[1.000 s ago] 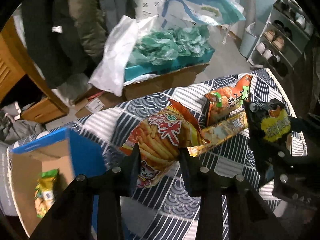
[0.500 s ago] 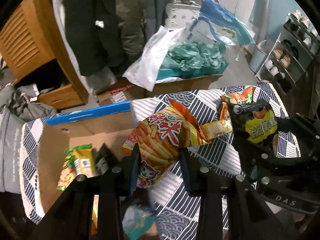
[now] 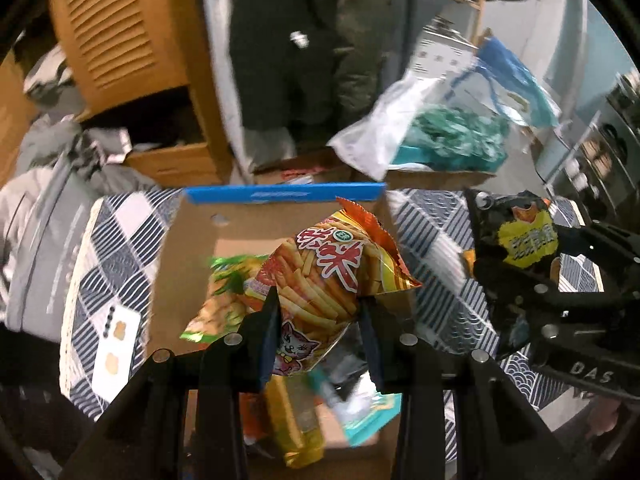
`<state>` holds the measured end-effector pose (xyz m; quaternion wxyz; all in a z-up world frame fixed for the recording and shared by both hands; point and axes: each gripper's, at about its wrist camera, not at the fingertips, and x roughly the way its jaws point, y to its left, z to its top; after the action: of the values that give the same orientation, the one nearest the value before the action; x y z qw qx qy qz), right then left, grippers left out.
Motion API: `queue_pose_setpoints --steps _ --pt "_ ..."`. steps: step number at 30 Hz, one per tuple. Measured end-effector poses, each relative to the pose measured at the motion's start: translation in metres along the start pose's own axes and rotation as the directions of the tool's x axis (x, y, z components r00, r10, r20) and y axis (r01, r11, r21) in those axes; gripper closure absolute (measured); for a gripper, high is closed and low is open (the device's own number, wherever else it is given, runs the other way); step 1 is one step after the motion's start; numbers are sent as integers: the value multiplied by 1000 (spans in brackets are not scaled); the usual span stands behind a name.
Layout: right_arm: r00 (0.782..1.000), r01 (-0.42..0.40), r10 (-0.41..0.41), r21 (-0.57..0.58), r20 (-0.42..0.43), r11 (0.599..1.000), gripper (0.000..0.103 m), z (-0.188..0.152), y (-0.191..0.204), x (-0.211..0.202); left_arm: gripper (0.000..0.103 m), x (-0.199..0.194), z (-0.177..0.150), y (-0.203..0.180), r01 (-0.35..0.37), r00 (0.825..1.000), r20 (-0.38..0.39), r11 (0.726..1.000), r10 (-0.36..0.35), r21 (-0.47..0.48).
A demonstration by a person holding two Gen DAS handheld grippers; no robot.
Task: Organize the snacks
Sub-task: 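Carry the orange fries bag and black biscuit bag over the box with both tools, then open both tools to drop the two bags into the box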
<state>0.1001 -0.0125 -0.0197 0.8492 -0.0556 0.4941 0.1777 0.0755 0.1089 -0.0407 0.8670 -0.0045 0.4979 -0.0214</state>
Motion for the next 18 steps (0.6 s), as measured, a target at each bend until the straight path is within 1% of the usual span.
queue_pose_setpoints --steps 5,9,14,18 --pt "999 -34 33 -51 -4 998 35 10 31 9 66 3 -10 34 -15 1000 -21 997 13 -75" --pt "998 -62 61 -85 -20 994 35 14 53 19 66 2 -16 51 -20 1000 -22 993 18 -116" --pt "996 -84 80 -111 -39 990 35 19 72 29 66 4 -23 61 -34 999 -32 991 31 -126" --pt "994 -98 92 -122 -54 988 35 22 84 37 65 6 -27 67 -62 998 -41 990 57 -129"
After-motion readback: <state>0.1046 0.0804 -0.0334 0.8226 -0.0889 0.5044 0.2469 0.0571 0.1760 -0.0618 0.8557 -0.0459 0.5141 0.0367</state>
